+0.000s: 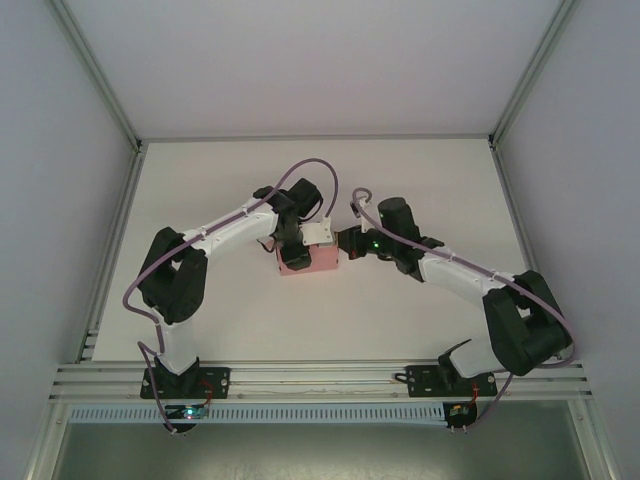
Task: Assemble paper box
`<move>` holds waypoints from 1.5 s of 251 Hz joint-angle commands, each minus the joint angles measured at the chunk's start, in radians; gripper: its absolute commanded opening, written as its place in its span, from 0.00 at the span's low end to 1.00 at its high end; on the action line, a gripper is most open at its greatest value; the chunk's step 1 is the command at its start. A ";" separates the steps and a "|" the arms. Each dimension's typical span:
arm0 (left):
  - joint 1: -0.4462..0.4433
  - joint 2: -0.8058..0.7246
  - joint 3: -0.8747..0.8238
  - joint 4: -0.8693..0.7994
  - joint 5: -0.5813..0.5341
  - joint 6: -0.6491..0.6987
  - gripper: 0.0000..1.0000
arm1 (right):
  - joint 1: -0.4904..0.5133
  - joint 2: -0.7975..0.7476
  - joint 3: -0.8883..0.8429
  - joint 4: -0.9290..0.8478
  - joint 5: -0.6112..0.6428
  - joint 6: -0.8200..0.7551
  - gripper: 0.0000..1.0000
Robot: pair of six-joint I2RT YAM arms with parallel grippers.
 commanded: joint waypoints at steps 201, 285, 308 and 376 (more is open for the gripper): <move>0.016 0.052 -0.048 0.034 0.074 -0.050 0.46 | -0.045 -0.017 0.039 0.171 -0.139 0.532 0.00; 0.015 0.045 -0.054 0.048 0.059 -0.050 0.46 | -0.008 -0.023 -0.093 0.213 -0.033 0.228 0.00; 0.016 0.050 -0.051 0.042 0.054 -0.050 0.46 | 0.004 -0.024 -0.125 0.223 -0.026 0.150 0.00; 0.016 0.043 -0.052 0.052 0.053 -0.054 0.46 | 0.104 -0.080 -0.188 0.185 0.197 -0.109 0.00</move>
